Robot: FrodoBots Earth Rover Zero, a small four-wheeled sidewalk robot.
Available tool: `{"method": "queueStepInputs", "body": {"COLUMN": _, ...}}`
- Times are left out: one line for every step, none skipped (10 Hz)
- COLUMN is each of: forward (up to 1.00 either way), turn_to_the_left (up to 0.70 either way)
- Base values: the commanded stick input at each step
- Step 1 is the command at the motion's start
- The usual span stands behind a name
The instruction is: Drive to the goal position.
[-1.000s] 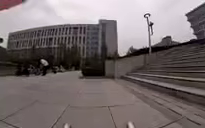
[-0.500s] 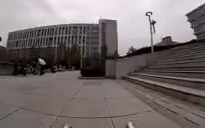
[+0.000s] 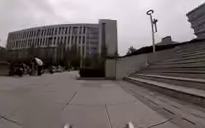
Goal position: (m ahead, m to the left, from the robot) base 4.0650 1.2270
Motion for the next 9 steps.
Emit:
{"method": "queueStepInputs", "body": {"forward": 0.70, "turn_to_the_left": 0.00}}
{"method": "queueStepInputs", "body": {"forward": 0.70, "turn_to_the_left": 0.00}}
{"method": "queueStepInputs", "body": {"forward": 0.70, "turn_to_the_left": 0.00}}
{"method": "queueStepInputs", "body": {"forward": 0.70, "turn_to_the_left": 0.00}}
{"method": "queueStepInputs", "body": {"forward": 0.70, "turn_to_the_left": 0.00}}
{"method": "queueStepInputs", "body": {"forward": 0.70, "turn_to_the_left": 0.00}}
{"method": "queueStepInputs", "body": {"forward": 0.70, "turn_to_the_left": 0.00}}
{"method": "queueStepInputs", "body": {"forward": 0.70, "turn_to_the_left": 0.00}}
{"method": "queueStepInputs", "body": {"forward": 0.70, "turn_to_the_left": 0.00}}
